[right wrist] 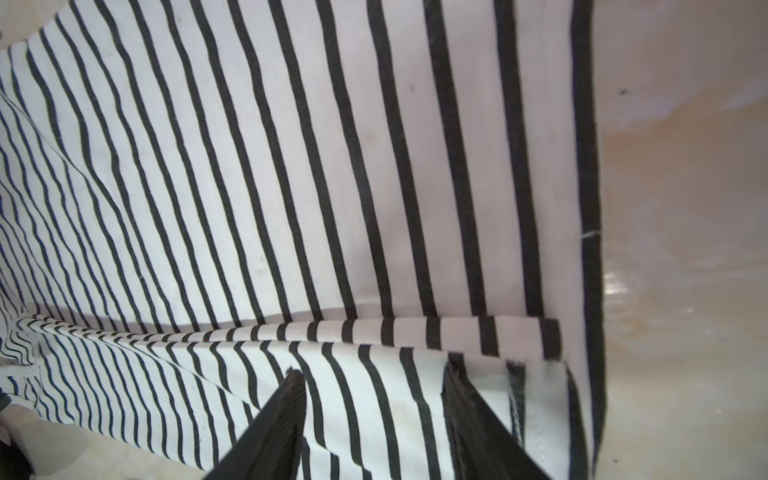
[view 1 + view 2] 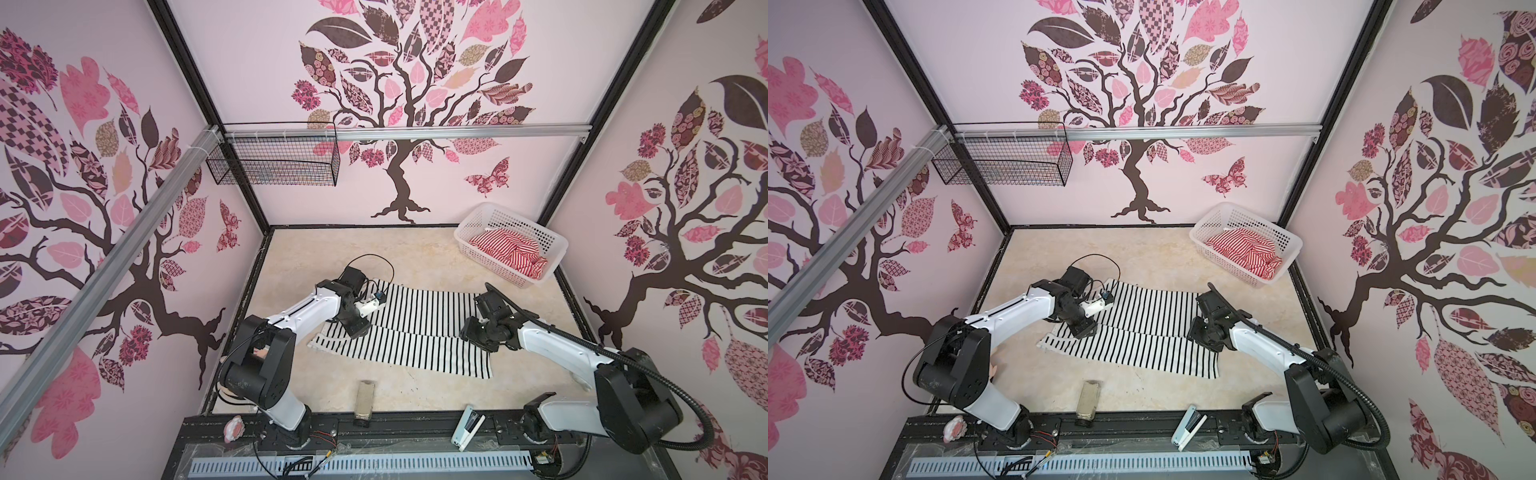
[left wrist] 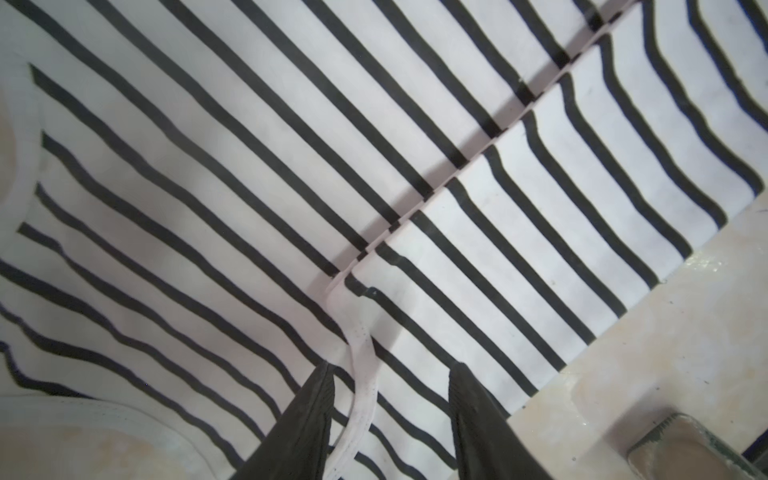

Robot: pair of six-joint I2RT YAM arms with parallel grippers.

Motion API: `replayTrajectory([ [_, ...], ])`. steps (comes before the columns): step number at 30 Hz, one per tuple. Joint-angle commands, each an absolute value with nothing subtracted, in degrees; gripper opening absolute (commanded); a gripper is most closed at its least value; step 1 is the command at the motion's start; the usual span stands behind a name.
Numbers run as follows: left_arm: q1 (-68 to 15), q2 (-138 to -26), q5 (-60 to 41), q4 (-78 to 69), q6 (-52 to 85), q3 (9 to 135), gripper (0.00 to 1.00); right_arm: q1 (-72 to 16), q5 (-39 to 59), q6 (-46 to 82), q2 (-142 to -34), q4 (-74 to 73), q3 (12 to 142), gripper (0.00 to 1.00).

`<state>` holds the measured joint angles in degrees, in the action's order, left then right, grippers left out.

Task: Fold and stack the tank tops

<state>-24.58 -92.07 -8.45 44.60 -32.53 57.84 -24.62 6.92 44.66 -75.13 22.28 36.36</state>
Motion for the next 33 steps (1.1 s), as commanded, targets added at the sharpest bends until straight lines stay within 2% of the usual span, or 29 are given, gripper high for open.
replayTrajectory([
  [1,-25.39,-91.23,-8.52,42.33,-31.21,54.85,0.49,-24.56,8.39,45.16,-76.12,20.88,35.55,0.56],
  [12,-25.66,-93.58,0.65,40.29,-31.86,49.75,0.48,-28.42,8.89,48.52,-77.45,17.08,30.96,0.56],
  [24,-25.24,-85.94,13.62,39.27,-35.39,39.04,0.48,-45.87,7.17,57.93,-86.37,11.58,31.16,0.56],
  [33,-19.73,-84.4,14.28,42.06,-37.15,40.22,0.49,-46.07,1.73,56.18,-84.22,18.25,33.93,0.57],
])
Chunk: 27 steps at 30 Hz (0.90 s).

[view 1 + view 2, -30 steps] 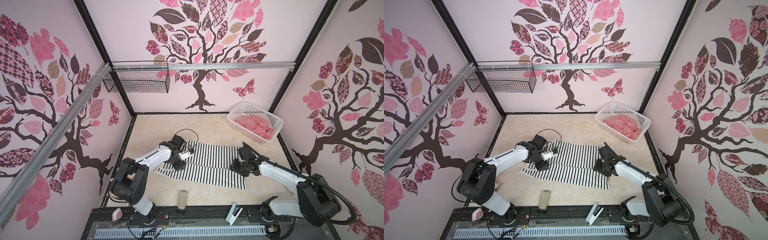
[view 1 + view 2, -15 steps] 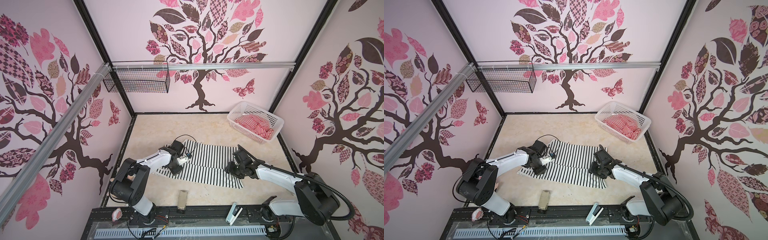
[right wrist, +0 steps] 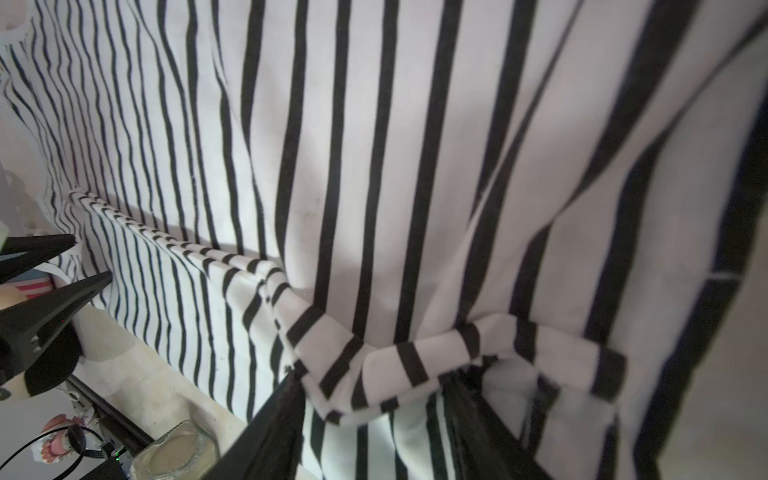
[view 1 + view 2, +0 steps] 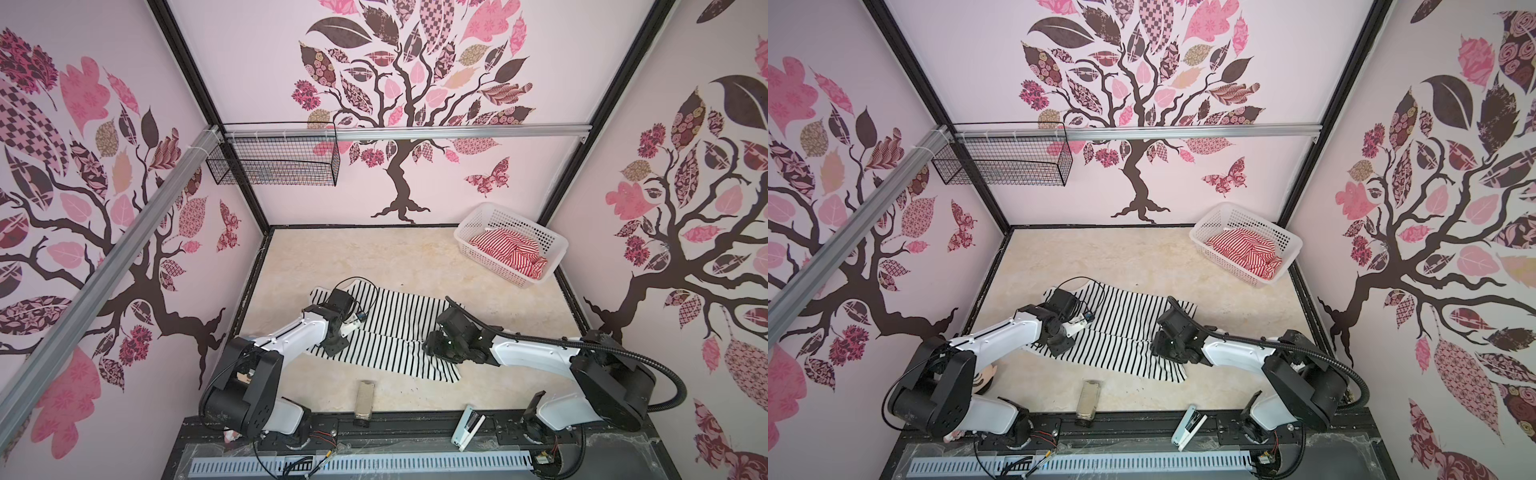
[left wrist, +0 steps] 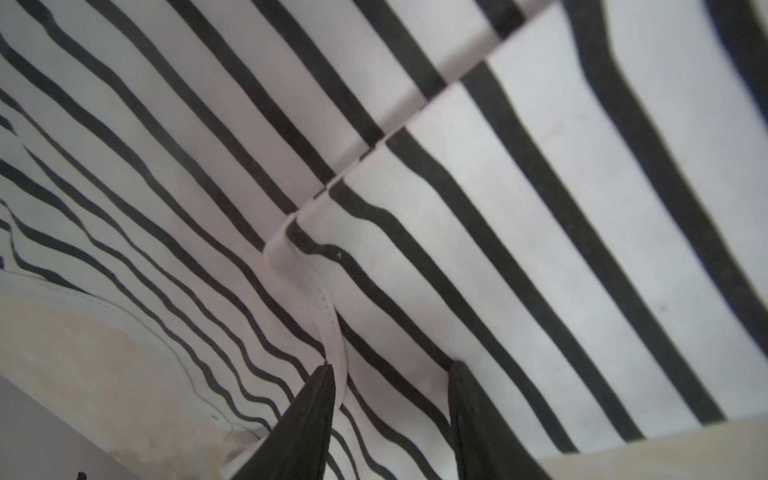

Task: Fold and stack the tank tops

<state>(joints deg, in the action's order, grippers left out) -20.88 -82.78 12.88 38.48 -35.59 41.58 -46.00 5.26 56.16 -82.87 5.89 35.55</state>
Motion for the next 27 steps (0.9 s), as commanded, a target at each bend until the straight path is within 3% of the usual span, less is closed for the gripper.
replayTrajectory([
  [1,-19.52,-84.66,14.41,41.86,-37.35,40.15,0.49,-46.01,1.52,56.0,-84.06,18.72,33.76,0.57],
  [13,-19.43,-85.69,13.36,43.94,-37.35,41.99,0.49,-43.39,-0.8,54.99,-80.22,23.27,31.48,0.57],
  [18,-19.42,-84.82,12.31,45.23,-36.57,43.56,0.49,-40.43,2.71,51.84,-74.99,21.51,30.3,0.58],
  [21,-19.43,-83.51,9.21,47.48,-35.07,46.95,0.5,-40.44,5.94,49.57,-72.47,20.75,32.67,0.58],
  [27,-19.42,-83.51,3.41,49.93,-30.03,57.94,0.52,-38.28,1.1,46.1,-72.74,26.36,41.56,0.61],
])
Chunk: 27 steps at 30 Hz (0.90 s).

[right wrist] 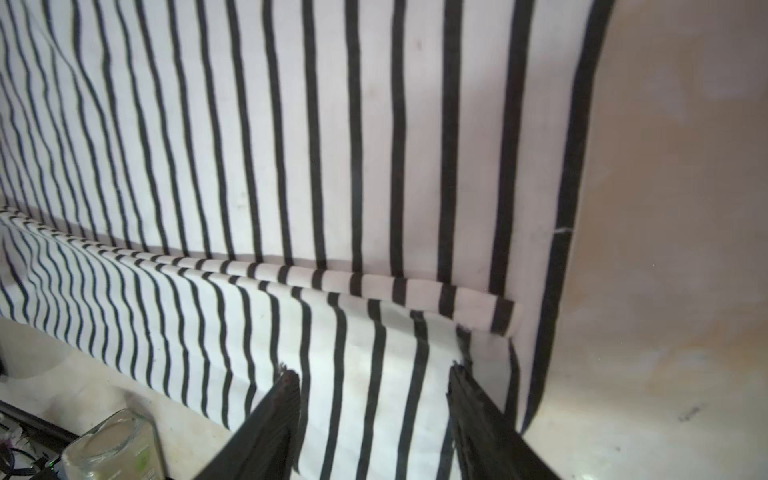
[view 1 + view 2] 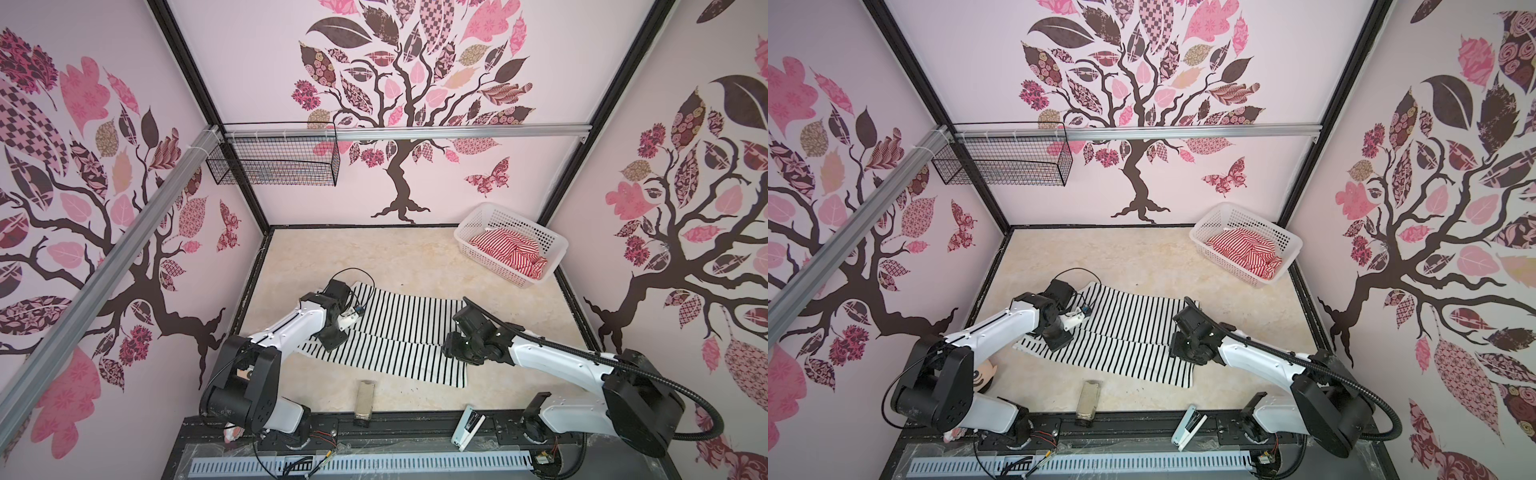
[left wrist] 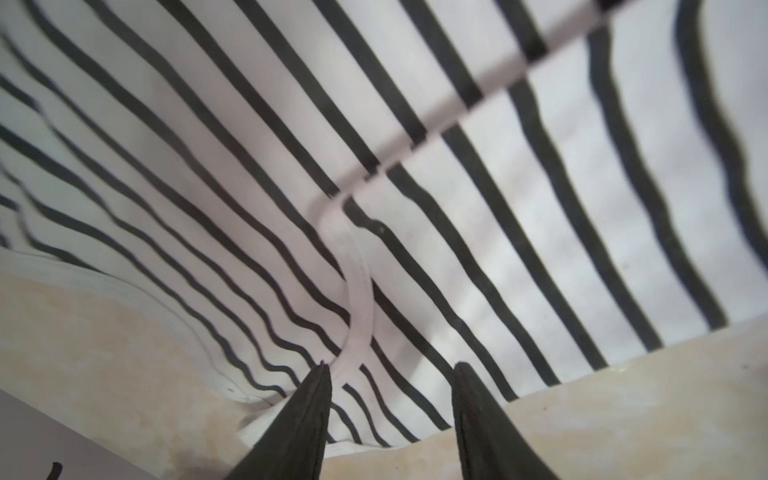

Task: Fold and stack the tank tops

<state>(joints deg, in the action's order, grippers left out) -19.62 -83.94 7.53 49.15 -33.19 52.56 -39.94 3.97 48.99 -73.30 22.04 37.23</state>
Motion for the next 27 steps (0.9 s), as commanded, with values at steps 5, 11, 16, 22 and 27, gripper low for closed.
replayTrajectory([
  [5,-18.53,-88.79,2.81,44.88,-26.99,66.42,0.53,-29.8,0.63,41.82,-77.17,27.64,46.25,0.62],
  [11,-15.97,-102.61,0.82,41.61,-25.1,78.48,0.61,-21.05,2.51,35.56,-85.7,27.31,53.48,0.64],
  [16,-12.4,-113.44,-6.44,43.1,-22.15,89.87,0.62,-16.32,3.29,33.02,-94.92,27.39,59.99,0.62],
  [22,-9.69,-120.39,-14.43,47.83,-20.74,98.19,0.62,-14.5,4.7,31.86,-103.35,26.87,65.73,0.56],
  [27,-8.66,-122.16,-16.55,48.87,-20.52,99.05,0.62,-14.5,6.63,31.35,-106.98,26.28,67.74,0.47],
])
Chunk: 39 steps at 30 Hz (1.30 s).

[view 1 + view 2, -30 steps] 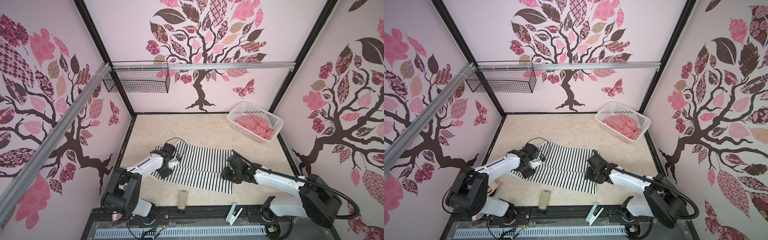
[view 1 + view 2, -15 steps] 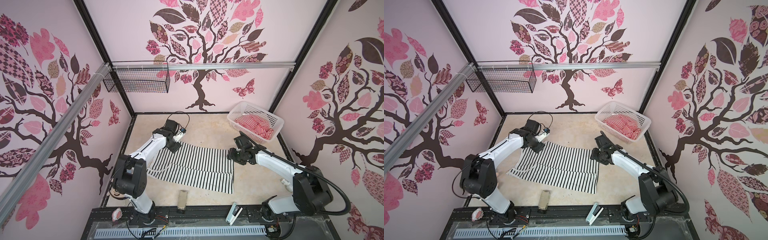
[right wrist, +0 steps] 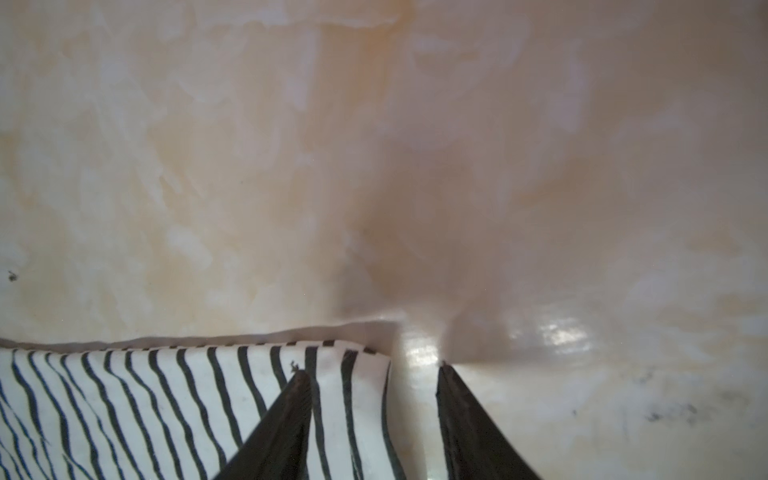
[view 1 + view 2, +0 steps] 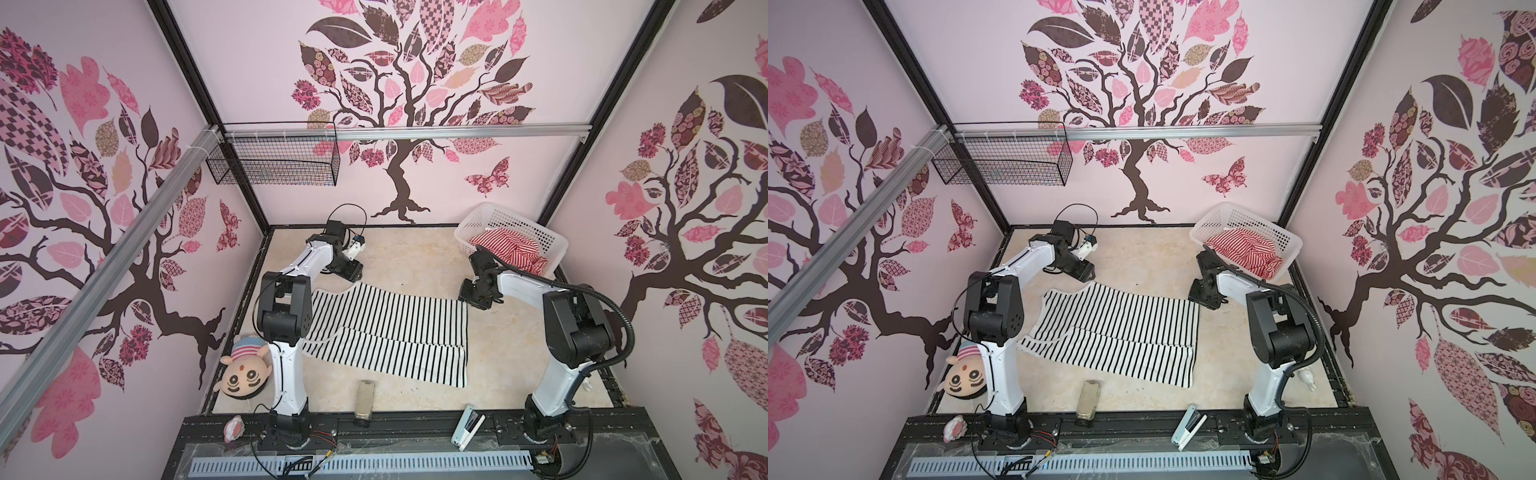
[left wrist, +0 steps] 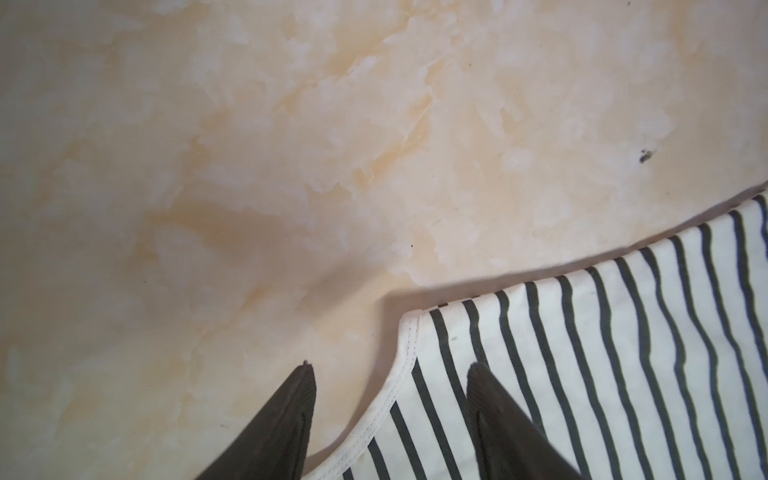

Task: Fold and stack the tank tops

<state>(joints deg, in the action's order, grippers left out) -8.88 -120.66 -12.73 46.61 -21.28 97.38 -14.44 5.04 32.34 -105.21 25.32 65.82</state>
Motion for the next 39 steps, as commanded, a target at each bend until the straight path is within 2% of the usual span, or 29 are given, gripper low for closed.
replayTrajectory([
  [1,-8.54,-122.34,-16.68,48.95,-20.53,99.05,0.62,-14.5,6.81,31.16,-107.27,26.28,67.74,0.45],
  [7,-8.26,-123.7,-17.83,49.8,-20.88,99.4,0.62,-14.5,5.32,30.28,-108.71,26.28,67.57,0.36],
  [15,-8.25,-125.24,-19.23,51.26,-20.91,101.32,0.63,-14.5,1.45,28.66,-110.13,27.1,68.63,0.34],
  [19,-8.21,-126.32,-19.02,52.11,-20.94,102.37,0.63,-14.5,0.83,27.97,-110.64,27.63,69.34,0.3],
  [22,-8.26,-127.39,-18.12,52.71,-20.71,103.24,0.63,-14.5,0.16,27.64,-110.46,27.69,69.26,0.2],
  [26,-8.26,-128.39,-18.63,53.07,-20.42,103.62,0.63,-14.5,-0.54,27.26,-110.18,27.51,68.82,0.01],
  [27,-8.26,-128.64,-18.42,52.94,-20.27,103.78,0.63,-14.5,-0.48,27.16,-110.06,27.51,68.73,0.0],
  [36,-8.35,-131.72,-17.31,52.58,-17.32,107.43,0.62,-16.07,-1.39,26.62,-109.19,27.32,68.55,0.0],
  [39,-8.52,-132.72,-17.57,52.74,-16.65,109.23,0.57,-16.11,-1.49,26.89,-108.91,27.51,68.72,0.0],
])
